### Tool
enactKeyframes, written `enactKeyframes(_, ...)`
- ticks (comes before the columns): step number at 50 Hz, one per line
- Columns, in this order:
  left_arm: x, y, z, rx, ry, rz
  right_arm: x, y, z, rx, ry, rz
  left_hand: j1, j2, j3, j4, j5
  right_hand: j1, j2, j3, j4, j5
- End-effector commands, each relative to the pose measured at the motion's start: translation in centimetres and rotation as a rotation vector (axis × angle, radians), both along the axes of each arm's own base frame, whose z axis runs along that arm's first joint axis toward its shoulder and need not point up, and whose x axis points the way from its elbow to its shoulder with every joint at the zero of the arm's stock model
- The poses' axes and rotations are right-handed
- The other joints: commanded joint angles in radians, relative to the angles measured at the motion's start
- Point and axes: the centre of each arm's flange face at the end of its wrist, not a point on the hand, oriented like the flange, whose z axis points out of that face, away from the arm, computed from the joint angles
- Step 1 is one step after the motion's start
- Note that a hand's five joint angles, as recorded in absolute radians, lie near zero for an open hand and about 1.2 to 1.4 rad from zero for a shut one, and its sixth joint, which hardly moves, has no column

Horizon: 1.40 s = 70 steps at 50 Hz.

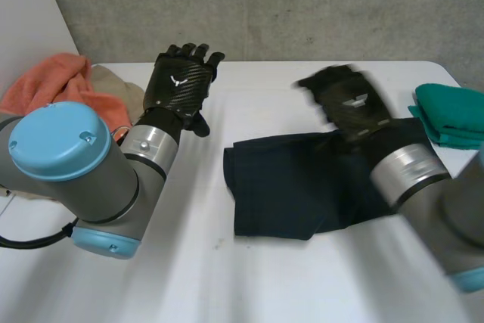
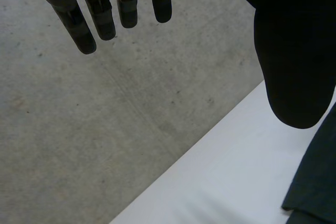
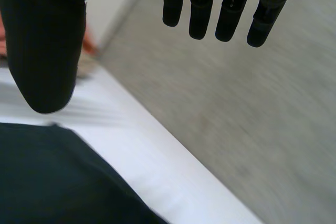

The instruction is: Fold the laundry.

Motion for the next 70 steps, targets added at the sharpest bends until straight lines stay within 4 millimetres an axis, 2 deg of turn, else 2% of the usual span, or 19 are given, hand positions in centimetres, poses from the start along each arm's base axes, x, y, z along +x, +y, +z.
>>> enactKeyframes(1,-0.7,1.2,-0.5,0.046,0.013,-0.038,-10.2,-5.0,-2.9,0.187,0.237,-0.347,-0.022,-0.032,-0.038,-0.030,-0.049,0.010,-0.005,0.022,0.032,0.059)
enactKeyframes(9,-0.7,1.3,-1.3,0.068,0.002,-0.038,-15.0,-6.6,-8.1,0.242,0.474,-0.324,-0.022,-0.032,-0.038,-0.030,-0.049,0.004,-0.010,0.016,0.026,0.053)
enactKeyframes(18,-0.6,1.2,-1.4,0.071,0.000,-0.036,-16.2,-8.2,-10.4,0.242,0.452,-0.284,-0.022,-0.032,-0.038,-0.030,-0.049,0.068,0.054,0.080,0.091,0.118)
enactKeyframes(19,-0.6,1.2,-1.4,0.070,0.001,-0.037,-16.2,-8.4,-10.5,0.238,0.448,-0.284,-0.022,-0.032,-0.038,-0.030,-0.049,0.106,0.092,0.118,0.128,0.156)
enactKeyframes(23,-0.6,1.2,-1.4,0.068,0.002,-0.037,-16.3,-9.1,-10.4,0.196,0.442,-0.282,-0.022,-0.032,-0.038,-0.030,-0.049,1.039,1.025,1.051,1.061,1.089)
enactKeyframes(31,-0.5,1.4,-1.6,0.075,-0.002,-0.035,-16.1,-9.3,-9.7,0.146,0.466,-0.285,-0.022,-0.032,-0.038,-0.030,-0.049,1.042,1.028,1.054,1.064,1.092)
enactKeyframes(35,-0.4,1.5,-1.4,0.074,-0.001,-0.033,-13.4,-8.5,-7.2,0.036,0.493,-0.222,-0.022,-0.032,-0.038,-0.030,-0.049,1.042,1.028,1.054,1.064,1.092)
enactKeyframes(40,0.0,1.7,-1.5,0.080,-0.005,-0.029,-6.7,-5.4,-3.0,-0.184,0.484,-0.056,-0.022,-0.032,-0.038,-0.030,-0.049,1.042,1.028,1.054,1.064,1.092)
enactKeyframes(42,0.2,1.8,-1.3,0.076,-0.002,-0.024,-4.6,-4.3,-2.6,-0.244,0.478,0.005,-0.022,-0.032,-0.038,-0.030,-0.049,1.042,1.028,1.054,1.064,1.092)
enactKeyframes(44,0.5,1.8,-1.2,0.077,-0.003,-0.019,-1.4,-2.4,-2.3,-0.334,0.472,0.105,-0.022,-0.032,-0.038,-0.030,-0.049,1.042,1.028,1.054,1.064,1.092)
enactKeyframes(47,1.0,1.7,-1.5,0.086,-0.009,-0.009,1.5,-0.1,-2.4,-0.425,0.476,0.204,-0.022,-0.032,-0.038,-0.030,-0.049,1.042,1.028,1.054,1.064,1.092)
enactKeyframes(48,1.1,1.8,-1.5,0.089,-0.010,-0.008,3.3,1.6,-3.1,-0.467,0.481,0.280,-0.022,-0.032,-0.038,-0.030,-0.049,1.042,1.028,1.054,1.064,1.092)
enactKeyframes(51,1.2,1.8,-1.6,0.093,-0.013,-0.005,5.7,4.2,-4.9,-0.501,0.496,0.405,-0.022,-0.032,-0.038,-0.030,-0.049,1.042,1.028,1.054,1.064,1.092)
enactKeyframes(52,1.3,1.9,-1.7,0.095,-0.014,-0.004,7.1,6.1,-6.2,-0.514,0.509,0.484,-0.022,-0.032,-0.038,-0.030,-0.049,1.042,1.028,1.054,1.064,1.092)
enactKeyframes(55,1.5,1.7,-1.8,0.098,-0.016,0.002,8.8,8.6,-8.5,-0.515,0.545,0.582,-0.022,-0.032,-0.038,-0.030,-0.049,1.042,1.028,1.054,1.064,1.092)
enactKeyframes(58,1.7,1.5,-1.9,0.103,-0.016,0.010,9.1,9.3,-9.8,-0.485,0.568,0.609,-0.022,-0.032,-0.038,-0.030,-0.049,1.042,1.028,1.054,1.064,1.092)
enactKeyframes(62,1.7,1.4,-1.8,0.098,-0.013,0.013,8.9,9.2,-9.9,-0.440,0.579,0.577,-0.022,-0.032,-0.038,-0.030,-0.049,0.170,0.156,0.182,0.192,0.219)
enactKeyframes(65,1.7,1.2,-1.2,0.077,0.000,0.016,8.6,8.8,-8.4,-0.396,0.533,0.520,-0.022,-0.032,-0.038,-0.030,-0.049,-0.031,-0.045,-0.019,-0.009,0.018)
enactKeyframes(70,1.5,0.7,0.1,0.043,0.024,0.018,7.5,7.5,-3.0,-0.248,0.280,0.409,-0.022,-0.032,-0.038,-0.030,-0.049,-0.180,-0.194,-0.168,-0.157,-0.130)
